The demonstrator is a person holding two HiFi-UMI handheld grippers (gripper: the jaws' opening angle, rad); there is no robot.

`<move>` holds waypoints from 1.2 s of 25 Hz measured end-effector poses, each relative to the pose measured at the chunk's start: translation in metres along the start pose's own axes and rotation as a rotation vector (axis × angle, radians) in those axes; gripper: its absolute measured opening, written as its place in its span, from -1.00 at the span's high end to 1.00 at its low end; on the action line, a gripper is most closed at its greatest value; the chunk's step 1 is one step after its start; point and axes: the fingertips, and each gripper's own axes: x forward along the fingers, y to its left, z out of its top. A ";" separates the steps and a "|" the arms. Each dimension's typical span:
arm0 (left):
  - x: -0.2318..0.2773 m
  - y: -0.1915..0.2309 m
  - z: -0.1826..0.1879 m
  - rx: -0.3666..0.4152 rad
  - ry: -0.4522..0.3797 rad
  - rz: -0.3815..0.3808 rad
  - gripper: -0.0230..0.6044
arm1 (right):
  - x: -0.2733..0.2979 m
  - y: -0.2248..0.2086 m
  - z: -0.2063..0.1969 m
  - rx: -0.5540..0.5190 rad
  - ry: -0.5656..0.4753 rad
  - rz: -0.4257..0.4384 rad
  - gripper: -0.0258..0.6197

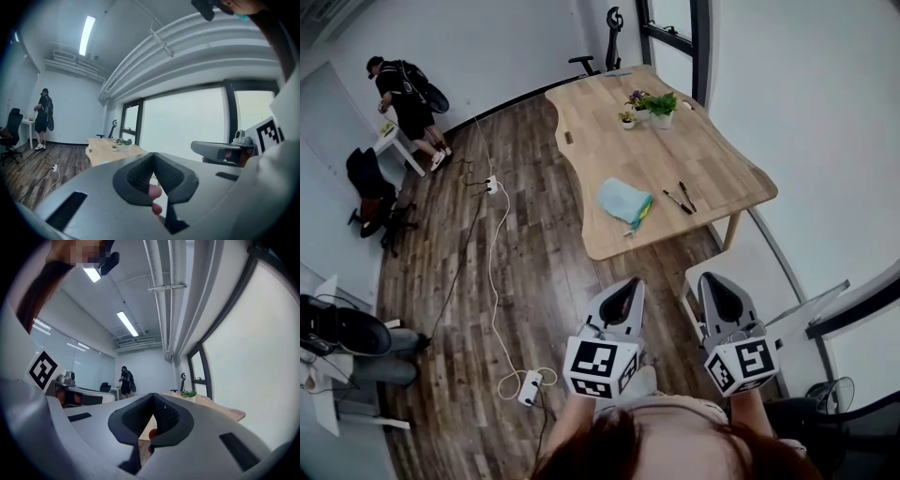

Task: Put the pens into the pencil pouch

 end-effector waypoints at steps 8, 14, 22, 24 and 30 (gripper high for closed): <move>0.019 0.024 -0.002 0.013 0.017 -0.045 0.92 | 0.033 -0.003 -0.001 0.022 -0.014 -0.032 0.92; 0.035 0.038 -0.001 -0.004 0.017 -0.057 0.92 | 0.052 -0.004 -0.005 0.001 0.007 -0.034 0.92; 0.062 0.049 -0.001 0.003 0.034 -0.076 0.92 | 0.079 -0.016 -0.010 -0.023 0.045 -0.039 0.92; 0.069 0.053 0.000 0.002 0.035 -0.076 0.92 | 0.086 -0.021 -0.011 -0.023 0.051 -0.038 0.92; 0.101 0.063 0.001 0.009 0.041 -0.072 0.92 | 0.114 -0.042 -0.014 -0.023 0.062 -0.035 0.92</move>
